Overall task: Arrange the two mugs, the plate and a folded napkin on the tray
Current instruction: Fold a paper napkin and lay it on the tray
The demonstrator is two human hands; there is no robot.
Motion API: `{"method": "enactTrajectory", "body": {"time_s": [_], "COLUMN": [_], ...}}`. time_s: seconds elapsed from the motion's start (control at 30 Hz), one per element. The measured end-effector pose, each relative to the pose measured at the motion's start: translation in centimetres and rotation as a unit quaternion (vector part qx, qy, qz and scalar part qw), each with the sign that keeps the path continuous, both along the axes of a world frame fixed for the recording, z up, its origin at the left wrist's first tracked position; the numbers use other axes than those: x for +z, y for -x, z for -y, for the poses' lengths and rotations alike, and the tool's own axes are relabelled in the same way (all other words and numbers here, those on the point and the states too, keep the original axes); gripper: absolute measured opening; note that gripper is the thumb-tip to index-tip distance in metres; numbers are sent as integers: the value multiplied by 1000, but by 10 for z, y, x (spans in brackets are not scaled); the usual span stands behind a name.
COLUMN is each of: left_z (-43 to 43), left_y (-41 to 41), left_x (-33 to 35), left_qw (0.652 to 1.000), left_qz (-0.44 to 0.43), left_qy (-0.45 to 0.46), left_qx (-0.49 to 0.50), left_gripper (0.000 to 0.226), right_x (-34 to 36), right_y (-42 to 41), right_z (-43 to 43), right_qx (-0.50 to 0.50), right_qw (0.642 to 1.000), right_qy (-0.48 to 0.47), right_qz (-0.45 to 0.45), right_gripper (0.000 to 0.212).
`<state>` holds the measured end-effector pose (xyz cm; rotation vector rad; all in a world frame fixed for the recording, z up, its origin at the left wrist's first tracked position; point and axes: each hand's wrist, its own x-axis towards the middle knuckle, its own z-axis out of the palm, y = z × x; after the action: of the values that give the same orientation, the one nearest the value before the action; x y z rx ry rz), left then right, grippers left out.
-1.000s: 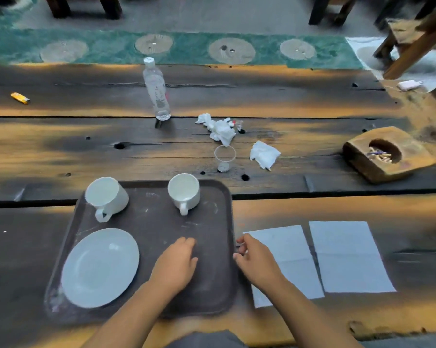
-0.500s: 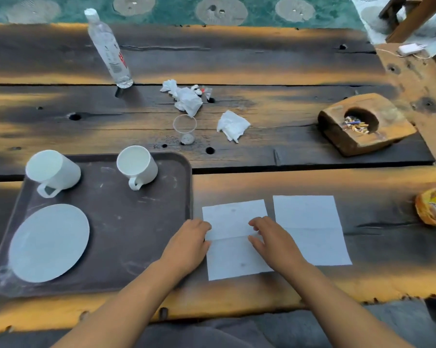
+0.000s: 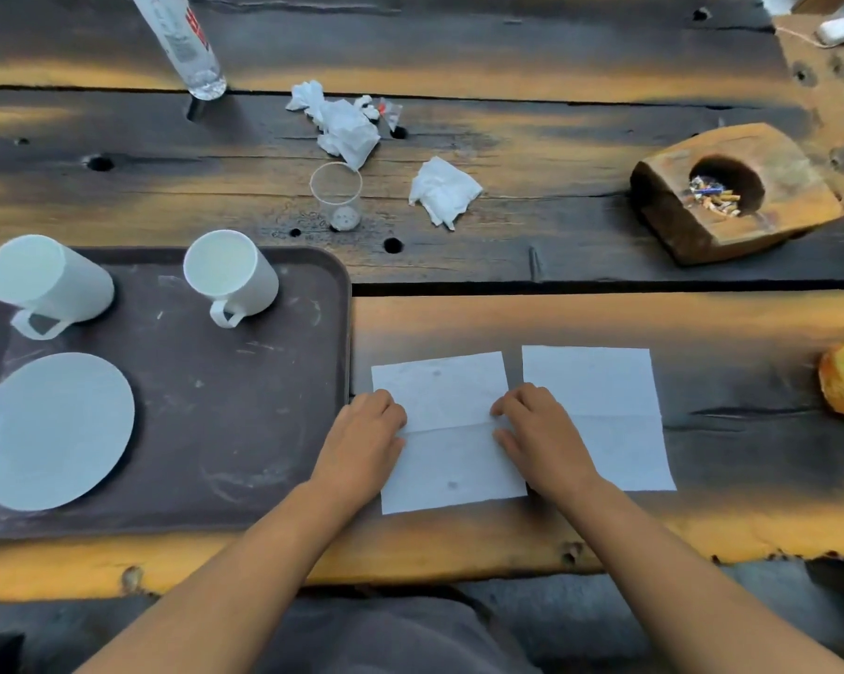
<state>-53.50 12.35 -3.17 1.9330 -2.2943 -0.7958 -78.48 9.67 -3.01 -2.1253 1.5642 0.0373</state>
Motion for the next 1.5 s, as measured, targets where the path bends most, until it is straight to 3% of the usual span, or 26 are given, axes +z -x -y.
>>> {"method": "enactTrajectory", "body": {"time_s": [0.47,0.7,0.93,1.13,1.3,1.5], "left_z": [2,3,3,6,6,7], "left_y": [4,-5,-16,-30,-37,-44], "left_x": [-7,7,26,49,73,107], "left_qw": [998,1000,987,959,938,874], "left_qz": [37,-14,-131,-224,-271,-405], "left_qy": [36,23,28,24,15,27], "left_qx": [-21,-14,86,173,215,268], "left_gripper": [10,11,6,17,17,10], "right_x": [-5,-5,14,44,62,89], "right_y": [-5,-4,-7,-18,-29,-46], "right_z": [12,10,1,0,2,6], "right_qx": [-14,-48,-61,-163,-232,-281], "right_qw": [1000,997,989,957,920,864], "right_qy": [-1,-26,-23,-61,-59,-76], "right_qz": [9,55,134,234,310,411], "right_gripper": [3,5,13,7,18,21]}}
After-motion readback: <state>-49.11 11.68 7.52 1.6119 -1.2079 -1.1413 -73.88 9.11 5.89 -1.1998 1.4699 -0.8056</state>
